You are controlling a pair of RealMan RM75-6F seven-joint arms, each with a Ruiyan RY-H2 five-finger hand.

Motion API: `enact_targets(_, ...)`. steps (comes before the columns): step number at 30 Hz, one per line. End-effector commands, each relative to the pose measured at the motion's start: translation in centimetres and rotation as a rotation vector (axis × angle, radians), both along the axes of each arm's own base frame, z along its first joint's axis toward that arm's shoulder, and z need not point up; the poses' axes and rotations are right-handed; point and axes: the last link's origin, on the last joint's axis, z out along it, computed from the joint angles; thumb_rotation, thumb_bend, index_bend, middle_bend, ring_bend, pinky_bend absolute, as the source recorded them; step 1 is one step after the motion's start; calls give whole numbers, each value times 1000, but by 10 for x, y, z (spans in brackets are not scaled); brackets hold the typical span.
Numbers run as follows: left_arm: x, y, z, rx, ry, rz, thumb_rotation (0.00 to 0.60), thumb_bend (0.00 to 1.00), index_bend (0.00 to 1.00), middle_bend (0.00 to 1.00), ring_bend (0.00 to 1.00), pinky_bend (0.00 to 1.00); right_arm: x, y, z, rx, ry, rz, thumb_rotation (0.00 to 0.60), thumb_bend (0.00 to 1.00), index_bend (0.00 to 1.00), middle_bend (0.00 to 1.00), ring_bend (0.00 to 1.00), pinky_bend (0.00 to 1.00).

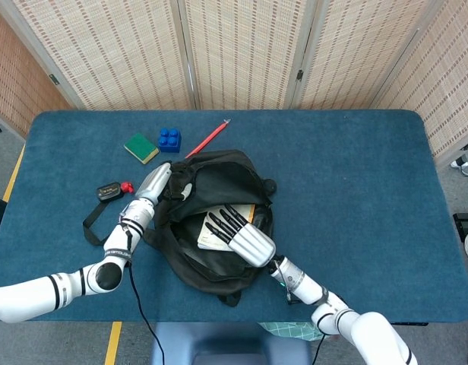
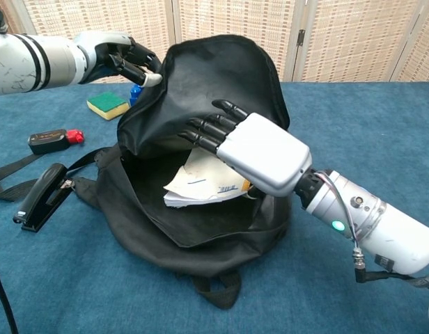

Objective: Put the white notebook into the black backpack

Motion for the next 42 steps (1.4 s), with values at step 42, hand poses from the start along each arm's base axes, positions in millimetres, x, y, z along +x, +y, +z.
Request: enact_targets(42, -114, -78, 68, 353, 372, -113, 600, 383, 197, 152, 167, 0, -150, 75, 235, -93, -182, -518, 600, 202, 34, 126, 208, 163)
